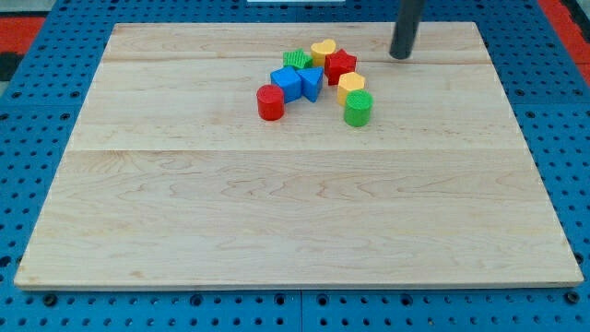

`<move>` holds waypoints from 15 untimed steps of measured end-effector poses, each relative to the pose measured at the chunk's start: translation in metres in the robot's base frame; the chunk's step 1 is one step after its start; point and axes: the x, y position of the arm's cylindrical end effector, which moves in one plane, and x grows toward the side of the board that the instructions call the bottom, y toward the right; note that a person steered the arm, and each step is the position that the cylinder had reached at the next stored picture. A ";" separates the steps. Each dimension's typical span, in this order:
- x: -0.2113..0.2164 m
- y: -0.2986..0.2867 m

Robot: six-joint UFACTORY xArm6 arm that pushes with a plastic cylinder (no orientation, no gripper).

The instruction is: Separate the group of blocks

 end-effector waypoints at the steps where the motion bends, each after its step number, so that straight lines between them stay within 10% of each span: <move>1: -0.020 -0.035; 15: 0.146 -0.185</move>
